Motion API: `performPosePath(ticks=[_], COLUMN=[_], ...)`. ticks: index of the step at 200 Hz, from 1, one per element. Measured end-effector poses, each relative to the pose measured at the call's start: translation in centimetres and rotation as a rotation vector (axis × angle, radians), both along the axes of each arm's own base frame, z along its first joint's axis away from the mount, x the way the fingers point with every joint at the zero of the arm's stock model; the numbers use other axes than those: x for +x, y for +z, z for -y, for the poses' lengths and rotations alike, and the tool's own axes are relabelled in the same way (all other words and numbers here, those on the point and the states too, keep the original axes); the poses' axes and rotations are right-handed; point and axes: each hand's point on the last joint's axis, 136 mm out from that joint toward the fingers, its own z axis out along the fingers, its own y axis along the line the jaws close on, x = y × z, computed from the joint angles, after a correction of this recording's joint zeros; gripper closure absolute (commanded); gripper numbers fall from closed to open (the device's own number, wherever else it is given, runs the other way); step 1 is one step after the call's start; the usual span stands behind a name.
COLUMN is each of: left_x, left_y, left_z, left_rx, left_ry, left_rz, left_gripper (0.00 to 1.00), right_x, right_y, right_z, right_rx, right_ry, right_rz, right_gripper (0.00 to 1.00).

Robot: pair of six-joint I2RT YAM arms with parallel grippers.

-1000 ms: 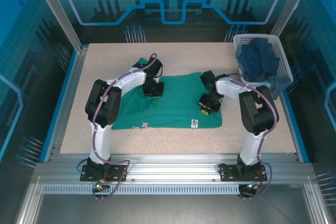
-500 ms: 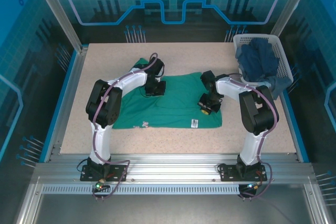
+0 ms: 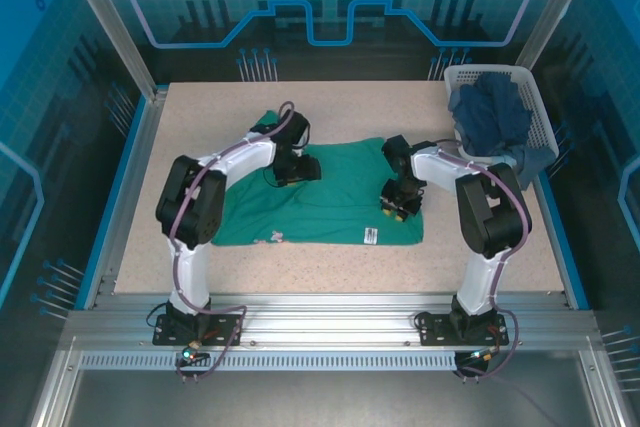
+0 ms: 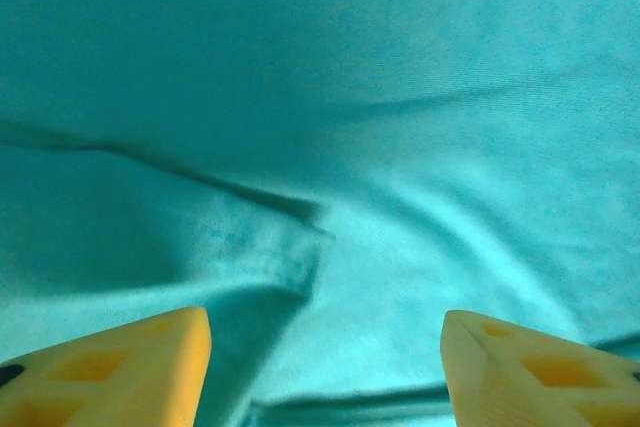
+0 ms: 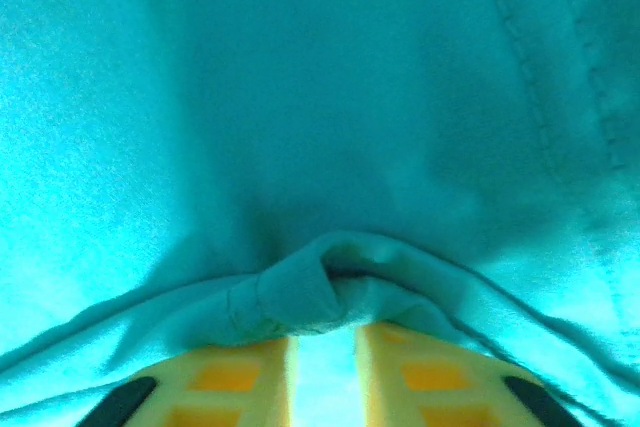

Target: Fold and stack the t-shirts

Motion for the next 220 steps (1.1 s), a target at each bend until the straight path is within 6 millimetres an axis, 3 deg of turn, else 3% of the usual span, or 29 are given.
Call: performPosePath(ticks=[15, 29, 48, 69, 98, 128, 145, 220], left_x=[0.1, -0.1, -1.5, -4.5, -9.3, -13.9, -14.9, -18.0], left_y=[3.1, 5.9, 7.2, 4.7, -0.9, -4.8, -4.8, -5.0], left_z=[-1.2, -3.6, -7.8, -11.5, -12.6, -14.6, -15.3, -17.8], left_rx=[-0.029, -0.060, -0.087, -0.083, -0.053, 0.011, 0.024, 0.115], left_ry=[0.070, 0.185, 0.350, 0.515, 0.631, 0.741, 0.781, 0.845], left_rz=[0.049, 0.083, 0.072, -0.025, -0.219, -0.353, -0.350, -0.301], left_gripper=[0.40, 0.43, 0.49, 0.54, 0.61, 0.64, 0.64, 0.63], right_x=[0.0, 0.3, 0.8, 1.1, 0.0, -2.0, -3.3, -5.2], right_y=[0.7, 1.9, 3.7, 4.7, 3.5, 1.0, -0.6, -0.7], right_z=[0.3, 0.5, 0.5, 0.1, -0.7, -0.8, -0.5, -0.9], right_rx=[-0.016, -0.019, -0.007, 0.017, 0.041, 0.038, 0.026, 0.031], right_ry=[0.014, 0.029, 0.056, 0.085, 0.119, 0.131, 0.123, 0.102], right_rz=[0.018, 0.058, 0.122, 0.166, 0.141, 0.052, -0.011, -0.059], right_gripper=[0.62, 0.60, 0.62, 0.64, 0.67, 0.67, 0.67, 0.63])
